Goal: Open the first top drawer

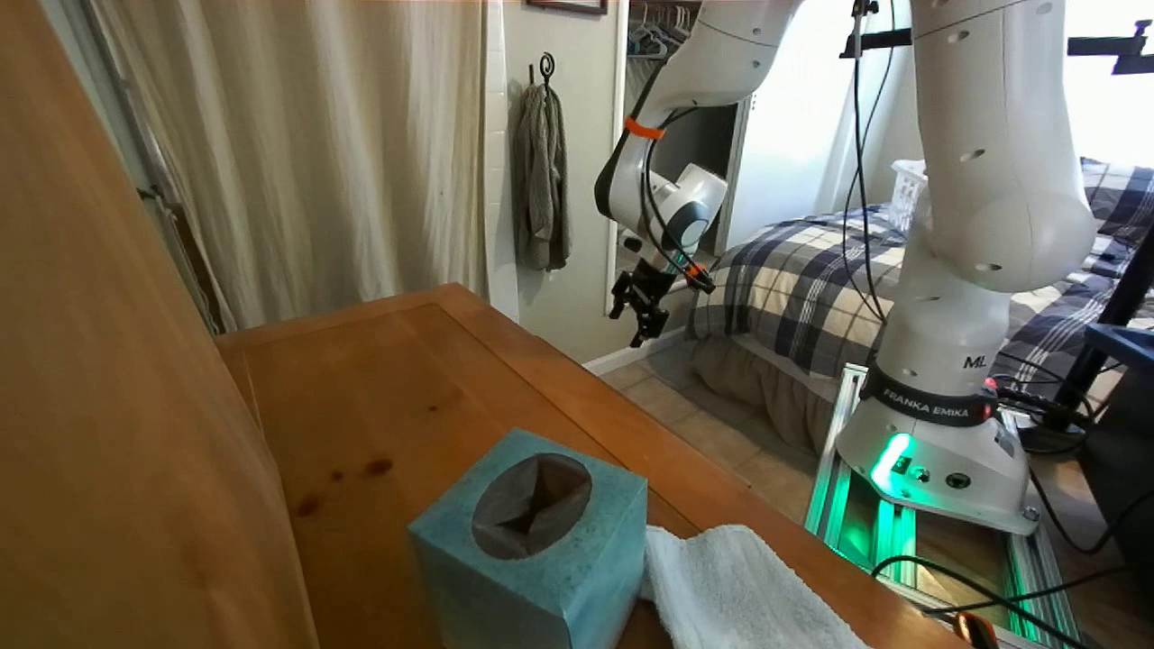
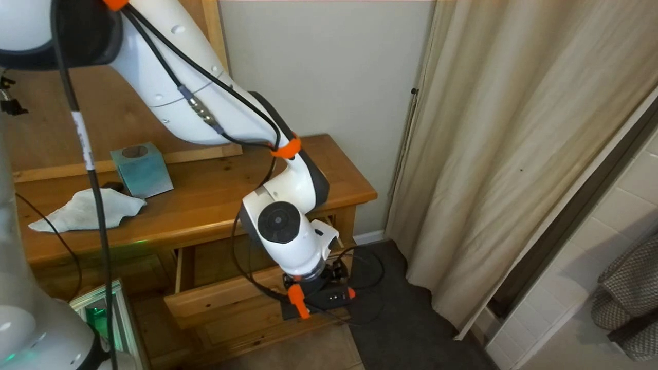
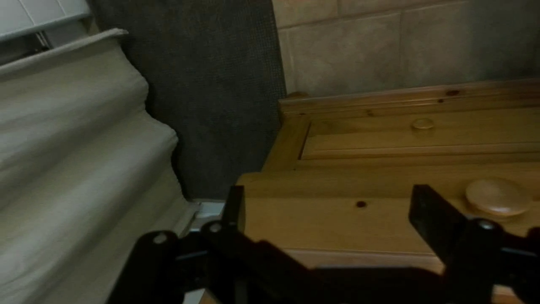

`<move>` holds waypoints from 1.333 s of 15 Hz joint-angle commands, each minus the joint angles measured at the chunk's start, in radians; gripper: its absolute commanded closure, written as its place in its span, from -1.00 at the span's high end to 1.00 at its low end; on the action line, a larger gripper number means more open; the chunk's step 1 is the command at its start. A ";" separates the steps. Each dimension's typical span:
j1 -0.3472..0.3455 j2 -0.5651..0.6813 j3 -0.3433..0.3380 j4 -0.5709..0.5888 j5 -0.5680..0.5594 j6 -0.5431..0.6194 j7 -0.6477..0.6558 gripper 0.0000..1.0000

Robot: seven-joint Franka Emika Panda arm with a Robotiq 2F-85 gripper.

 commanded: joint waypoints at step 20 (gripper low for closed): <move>0.070 -0.310 0.060 -0.268 -0.053 -0.182 0.447 1.00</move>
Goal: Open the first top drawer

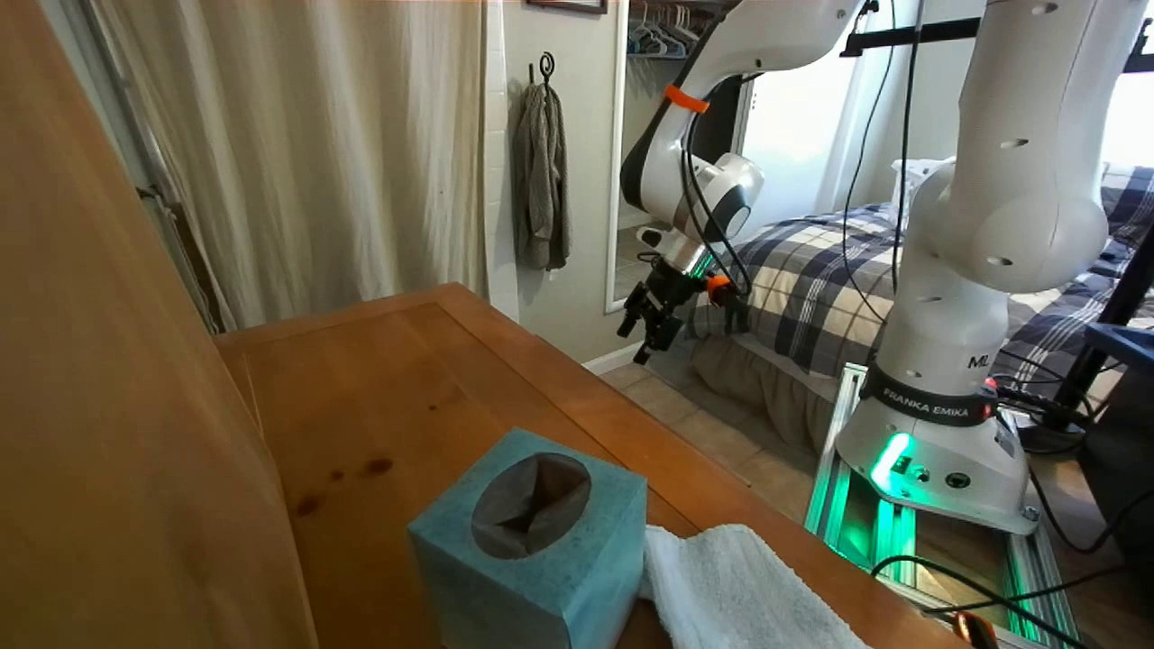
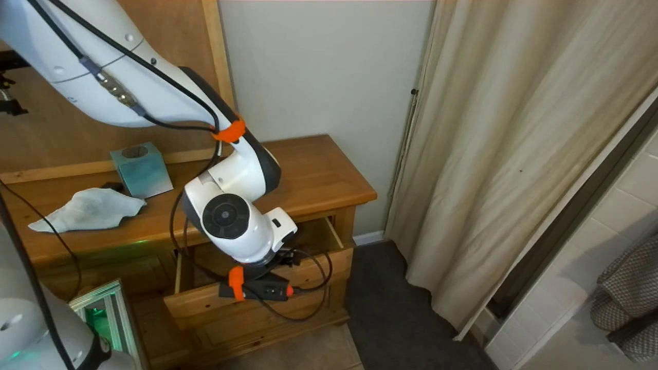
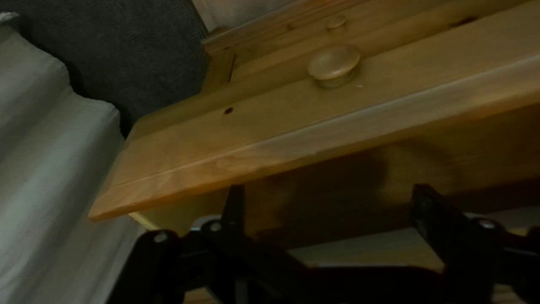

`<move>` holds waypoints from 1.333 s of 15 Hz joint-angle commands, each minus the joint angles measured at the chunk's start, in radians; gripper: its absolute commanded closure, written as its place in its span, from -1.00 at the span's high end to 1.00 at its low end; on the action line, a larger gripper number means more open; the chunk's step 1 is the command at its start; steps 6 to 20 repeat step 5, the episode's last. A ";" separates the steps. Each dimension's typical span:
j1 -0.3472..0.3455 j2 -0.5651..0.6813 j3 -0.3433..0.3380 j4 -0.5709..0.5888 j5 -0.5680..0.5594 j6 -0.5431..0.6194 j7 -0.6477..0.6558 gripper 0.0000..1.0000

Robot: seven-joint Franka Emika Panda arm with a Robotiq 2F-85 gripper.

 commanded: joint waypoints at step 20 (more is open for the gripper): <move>-0.009 -0.011 -0.013 0.002 -0.192 -0.141 0.149 1.00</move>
